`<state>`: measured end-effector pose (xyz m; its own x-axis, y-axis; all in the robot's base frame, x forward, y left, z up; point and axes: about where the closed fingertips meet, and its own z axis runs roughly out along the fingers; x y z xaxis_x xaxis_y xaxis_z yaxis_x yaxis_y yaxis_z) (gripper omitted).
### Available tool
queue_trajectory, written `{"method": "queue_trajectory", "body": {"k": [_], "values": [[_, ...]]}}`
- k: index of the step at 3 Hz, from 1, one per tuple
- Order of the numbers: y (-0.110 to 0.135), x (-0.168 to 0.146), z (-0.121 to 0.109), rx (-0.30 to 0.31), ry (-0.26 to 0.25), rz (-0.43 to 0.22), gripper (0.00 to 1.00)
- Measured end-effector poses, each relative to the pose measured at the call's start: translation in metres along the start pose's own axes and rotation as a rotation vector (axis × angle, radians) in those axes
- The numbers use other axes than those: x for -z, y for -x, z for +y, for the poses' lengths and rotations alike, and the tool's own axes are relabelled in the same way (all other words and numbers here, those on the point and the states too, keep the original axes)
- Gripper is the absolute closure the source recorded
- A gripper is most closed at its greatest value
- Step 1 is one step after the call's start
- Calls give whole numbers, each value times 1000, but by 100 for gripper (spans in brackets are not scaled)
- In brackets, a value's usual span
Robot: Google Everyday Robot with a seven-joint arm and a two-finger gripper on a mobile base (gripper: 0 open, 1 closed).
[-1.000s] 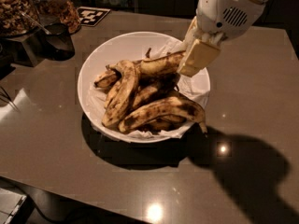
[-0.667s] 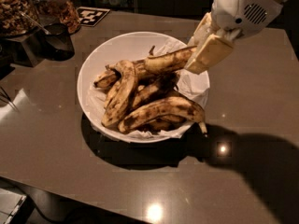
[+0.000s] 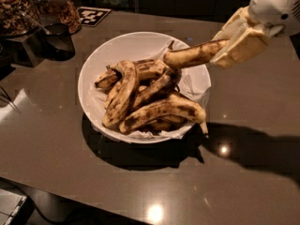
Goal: Pick banana from white bowl
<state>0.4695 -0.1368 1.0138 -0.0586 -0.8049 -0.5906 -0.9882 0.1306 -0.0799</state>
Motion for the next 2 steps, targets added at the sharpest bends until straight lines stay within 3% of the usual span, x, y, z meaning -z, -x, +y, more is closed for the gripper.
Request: {"method": "queue_trajectory", "body": {"k": [2], "values": [[-54, 38, -6, -44, -43, -73, 100]]}}
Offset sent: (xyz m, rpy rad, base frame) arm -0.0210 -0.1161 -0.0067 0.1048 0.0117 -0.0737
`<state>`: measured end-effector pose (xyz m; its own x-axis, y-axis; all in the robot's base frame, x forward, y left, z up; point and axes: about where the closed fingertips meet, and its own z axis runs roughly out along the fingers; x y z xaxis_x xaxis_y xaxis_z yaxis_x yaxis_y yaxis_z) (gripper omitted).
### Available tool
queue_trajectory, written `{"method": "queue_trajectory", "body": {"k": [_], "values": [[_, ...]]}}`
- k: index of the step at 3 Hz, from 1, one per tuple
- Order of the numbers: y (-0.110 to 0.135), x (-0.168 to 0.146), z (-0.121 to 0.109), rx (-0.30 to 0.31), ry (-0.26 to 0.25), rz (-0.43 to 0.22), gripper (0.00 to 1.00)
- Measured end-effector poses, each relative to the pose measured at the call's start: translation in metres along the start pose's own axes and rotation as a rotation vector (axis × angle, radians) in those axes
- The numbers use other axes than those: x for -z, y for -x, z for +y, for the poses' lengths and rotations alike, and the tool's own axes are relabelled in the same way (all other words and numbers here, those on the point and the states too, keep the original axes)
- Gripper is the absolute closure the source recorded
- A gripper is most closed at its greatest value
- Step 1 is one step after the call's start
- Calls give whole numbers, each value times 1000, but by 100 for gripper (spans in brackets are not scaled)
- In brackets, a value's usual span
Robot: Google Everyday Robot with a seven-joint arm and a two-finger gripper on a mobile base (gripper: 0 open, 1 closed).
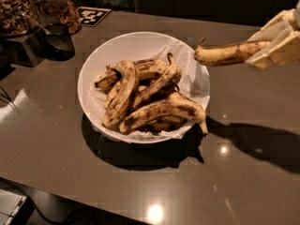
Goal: Pick banana from white bowl
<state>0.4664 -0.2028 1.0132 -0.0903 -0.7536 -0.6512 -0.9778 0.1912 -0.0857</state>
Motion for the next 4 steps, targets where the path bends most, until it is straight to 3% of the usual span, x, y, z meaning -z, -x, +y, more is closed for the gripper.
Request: {"method": "queue_trajectory", "body": {"k": [1, 2, 3, 4], "values": [[-20, 22, 2, -5, -35, -31, 100], [-14, 38, 16, 102, -36, -78, 100], [-10, 37, 10, 118, -60, -83, 100], [2, 35, 15, 144, -34, -105, 100]]}}
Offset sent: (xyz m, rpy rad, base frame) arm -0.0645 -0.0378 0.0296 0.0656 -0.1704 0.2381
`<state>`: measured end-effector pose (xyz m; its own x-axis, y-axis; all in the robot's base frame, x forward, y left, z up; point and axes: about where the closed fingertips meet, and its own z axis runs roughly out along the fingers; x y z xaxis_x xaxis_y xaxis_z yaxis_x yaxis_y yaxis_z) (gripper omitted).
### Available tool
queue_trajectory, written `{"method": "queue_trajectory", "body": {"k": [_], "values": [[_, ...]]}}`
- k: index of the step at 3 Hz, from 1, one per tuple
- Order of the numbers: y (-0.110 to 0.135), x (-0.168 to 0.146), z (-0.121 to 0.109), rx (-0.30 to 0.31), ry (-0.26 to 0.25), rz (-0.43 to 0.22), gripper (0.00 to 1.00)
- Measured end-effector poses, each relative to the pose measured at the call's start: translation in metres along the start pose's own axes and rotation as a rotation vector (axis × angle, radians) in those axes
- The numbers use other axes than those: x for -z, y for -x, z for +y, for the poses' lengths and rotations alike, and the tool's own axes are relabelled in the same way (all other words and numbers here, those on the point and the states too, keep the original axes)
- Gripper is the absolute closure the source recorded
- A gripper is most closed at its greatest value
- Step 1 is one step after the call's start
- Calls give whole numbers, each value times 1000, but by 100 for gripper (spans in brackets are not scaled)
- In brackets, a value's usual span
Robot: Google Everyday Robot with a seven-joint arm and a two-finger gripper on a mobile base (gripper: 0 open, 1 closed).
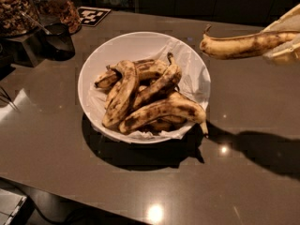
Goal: Pick banana from white bowl
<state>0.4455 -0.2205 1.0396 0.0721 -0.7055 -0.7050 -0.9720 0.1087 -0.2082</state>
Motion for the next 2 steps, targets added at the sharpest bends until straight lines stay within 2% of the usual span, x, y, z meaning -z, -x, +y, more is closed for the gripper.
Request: {"method": "queue_trajectory", "body": {"k": [1, 2], "values": [[26, 2, 35, -5, 59, -69, 100], [30, 1, 27, -3, 29, -74, 100]]}}
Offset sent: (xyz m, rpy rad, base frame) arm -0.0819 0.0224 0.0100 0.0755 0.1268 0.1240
